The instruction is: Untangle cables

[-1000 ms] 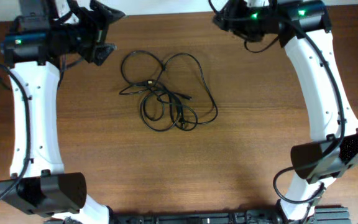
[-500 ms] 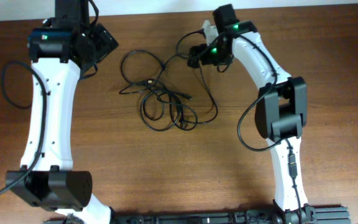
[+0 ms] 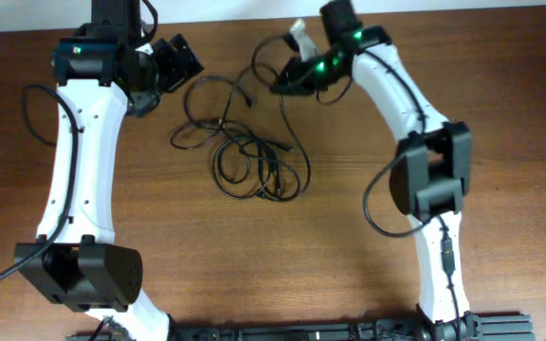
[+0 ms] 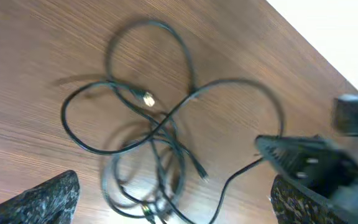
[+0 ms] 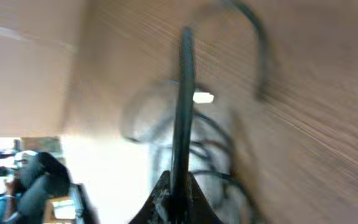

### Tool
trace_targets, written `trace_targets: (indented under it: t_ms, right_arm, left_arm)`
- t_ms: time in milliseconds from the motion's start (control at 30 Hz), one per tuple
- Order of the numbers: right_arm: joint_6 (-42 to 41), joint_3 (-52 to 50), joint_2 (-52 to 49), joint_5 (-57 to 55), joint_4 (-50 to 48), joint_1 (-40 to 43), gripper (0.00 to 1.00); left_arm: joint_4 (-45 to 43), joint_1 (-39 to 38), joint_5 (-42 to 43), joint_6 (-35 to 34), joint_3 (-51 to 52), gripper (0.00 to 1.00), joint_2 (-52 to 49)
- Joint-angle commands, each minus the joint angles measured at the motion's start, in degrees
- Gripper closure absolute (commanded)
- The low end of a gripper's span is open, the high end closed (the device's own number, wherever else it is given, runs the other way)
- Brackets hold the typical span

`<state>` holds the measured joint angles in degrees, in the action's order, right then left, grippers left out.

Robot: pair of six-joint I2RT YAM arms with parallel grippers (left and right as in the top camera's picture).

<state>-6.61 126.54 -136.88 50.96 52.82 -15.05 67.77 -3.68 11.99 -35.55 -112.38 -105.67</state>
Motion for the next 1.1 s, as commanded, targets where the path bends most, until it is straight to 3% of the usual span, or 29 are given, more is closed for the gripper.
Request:
trace_targets:
  t_ms: [0, 133, 267, 333, 433, 533, 667, 700, 767, 867, 900, 967, 1067]
  right_arm:
    - [-2.9, 5.7, 13.4, 5.8, -0.4, 0.6, 0.96]
    - [-3.1, 7.3, 26.8, 5.0, -5.2, 0.5, 0.96]
    - [-8.5, 7.3, 33.0, 2.4, -10.9, 0.5, 0.96]
    - [-15.2, 7.3, 33.7, 2.4, -19.4, 0.5, 0.96]
    - [-23.6, 7.3, 33.7, 2.4, -34.1, 0.5, 0.96]
    - [-23.9, 7.3, 33.7, 6.8, -35.3, 0.4, 0.96]
    - [-37.4, 7.3, 33.7, 12.1, -61.1, 0.5, 0.96]
    - [-36.6, 7.1, 33.6, 13.3, -59.3, 0.5, 0.96]
    - [-32.6, 7.1, 32.6, 13.4, -45.4, 0.5, 0.96]
    - [-32.6, 6.6, 31.5, 22.4, -43.1, 0.0, 0.96]
    - [-32.7, 6.4, 31.5, 22.5, -38.1, 0.0, 0.96]
    - [-33.0, 6.4, 31.5, 19.9, -17.7, -0.2, 0.96]
    - [-30.9, 6.4, 31.5, 23.2, -15.0, -2.7, 0.96]
  left_arm:
    - [0.9, 0.4, 6.9, 0.7, 0.0, 0.01, -0.5]
    - [0.7, 0.3, 10.3, 0.6, 0.0, 0.01, -0.5]
    - [-4.8, 2.8, 35.4, 0.4, 0.0, 0.01, -0.5]
    - [-5.4, 4.6, 46.6, 0.4, 0.0, 0.01, -0.5]
    - [-5.1, 5.2, 47.4, 0.4, 0.0, 0.01, -0.5]
    - [-5.2, 5.2, 47.1, 0.5, 0.0, 0.01, -0.5]
    - [-5.2, 5.7, 46.4, 0.5, 0.0, 0.01, -0.5]
    - [-5.2, 6.3, 45.5, 0.5, 0.0, 0.01, -0.5]
    - [-5.2, 7.5, 46.3, 0.4, 0.0, 0.01, -0.5]
    - [-5.4, 9.6, 49.7, 0.5, 0.0, 0.01, -0.5]
    - [-5.3, 9.9, 49.7, 0.4, 0.0, 0.01, -0.5]
    - [-5.3, 9.9, 49.7, 0.4, 0.0, 0.01, -0.5]
    - [-5.3, 9.9, 48.2, 0.4, 0.0, 0.01, -0.5]
